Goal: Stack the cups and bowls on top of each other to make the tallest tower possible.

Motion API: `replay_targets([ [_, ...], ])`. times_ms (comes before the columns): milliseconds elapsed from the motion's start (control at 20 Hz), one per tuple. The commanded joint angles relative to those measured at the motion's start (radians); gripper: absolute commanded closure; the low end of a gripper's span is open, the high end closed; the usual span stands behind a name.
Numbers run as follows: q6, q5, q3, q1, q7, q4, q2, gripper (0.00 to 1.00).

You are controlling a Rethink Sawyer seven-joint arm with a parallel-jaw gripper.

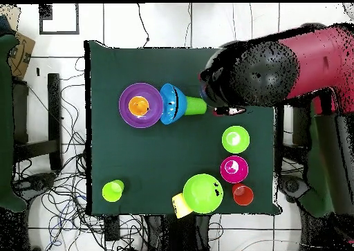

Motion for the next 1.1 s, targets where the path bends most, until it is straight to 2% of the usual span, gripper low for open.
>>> replay_targets([
  [50, -0.153, -0.105, -0.225, 0.069, 0.227, 0.129, 0.065, 0.00],
  [500, -0.288, -0.161, -0.367, 0.126, 0.202, 0.116, 0.157, 0.00],
  [1100, -0.436, -0.213, -0.508, 0.181, 0.167, 0.054, 0.287, 0.00],
])
